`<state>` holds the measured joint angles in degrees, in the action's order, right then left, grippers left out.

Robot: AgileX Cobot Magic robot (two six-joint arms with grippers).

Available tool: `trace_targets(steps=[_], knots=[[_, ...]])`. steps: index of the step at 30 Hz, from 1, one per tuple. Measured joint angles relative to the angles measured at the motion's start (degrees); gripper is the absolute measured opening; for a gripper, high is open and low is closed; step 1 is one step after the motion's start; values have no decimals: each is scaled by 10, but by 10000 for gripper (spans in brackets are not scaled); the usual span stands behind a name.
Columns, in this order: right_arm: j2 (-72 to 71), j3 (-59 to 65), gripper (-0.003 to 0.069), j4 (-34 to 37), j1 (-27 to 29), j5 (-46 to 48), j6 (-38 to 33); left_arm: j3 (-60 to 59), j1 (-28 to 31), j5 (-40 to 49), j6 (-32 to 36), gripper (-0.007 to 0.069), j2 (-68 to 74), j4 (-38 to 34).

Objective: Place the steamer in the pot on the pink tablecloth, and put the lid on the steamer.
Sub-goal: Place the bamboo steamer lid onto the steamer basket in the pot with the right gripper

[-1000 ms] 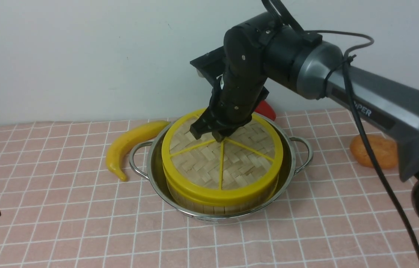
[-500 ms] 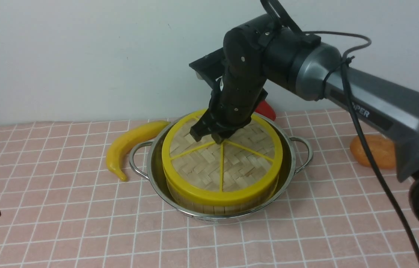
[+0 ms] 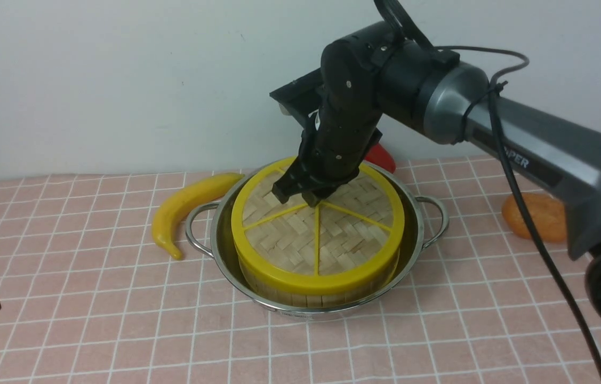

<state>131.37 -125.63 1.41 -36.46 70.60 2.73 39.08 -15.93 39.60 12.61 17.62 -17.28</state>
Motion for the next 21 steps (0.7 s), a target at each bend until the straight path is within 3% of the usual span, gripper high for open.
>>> trace_targets(steps=[21], knots=[[-8, 0, 147, 4, 1, 1, -1, 0, 0, 0, 0, 1, 0, 13]])
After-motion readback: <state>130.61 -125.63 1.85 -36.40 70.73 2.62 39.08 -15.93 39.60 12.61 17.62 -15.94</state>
